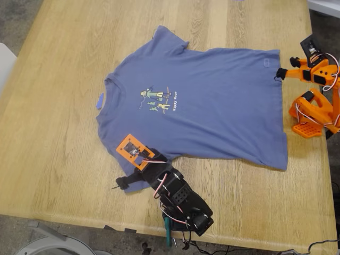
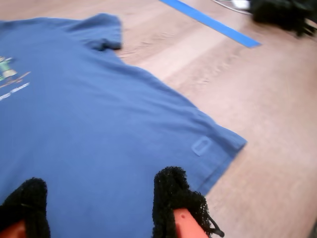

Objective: Fold a T-shirt

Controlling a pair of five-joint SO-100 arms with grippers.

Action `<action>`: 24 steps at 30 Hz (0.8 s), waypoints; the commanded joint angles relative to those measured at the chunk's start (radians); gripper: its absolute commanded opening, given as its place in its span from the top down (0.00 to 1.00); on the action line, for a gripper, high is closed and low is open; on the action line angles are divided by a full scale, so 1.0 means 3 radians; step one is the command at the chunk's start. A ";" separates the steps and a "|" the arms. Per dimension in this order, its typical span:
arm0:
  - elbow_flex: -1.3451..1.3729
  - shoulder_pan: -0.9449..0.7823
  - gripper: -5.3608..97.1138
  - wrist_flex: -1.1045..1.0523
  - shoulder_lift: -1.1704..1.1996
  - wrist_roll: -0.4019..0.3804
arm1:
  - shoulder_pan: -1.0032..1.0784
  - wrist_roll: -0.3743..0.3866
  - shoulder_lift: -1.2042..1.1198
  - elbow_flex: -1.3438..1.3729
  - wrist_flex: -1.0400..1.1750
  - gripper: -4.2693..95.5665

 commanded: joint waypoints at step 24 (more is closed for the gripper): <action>-0.0199 0.0823 0.28 -0.1197 -0.1595 0.0230 | -0.2188 -0.0020 -0.2429 0.0133 -0.2592 0.67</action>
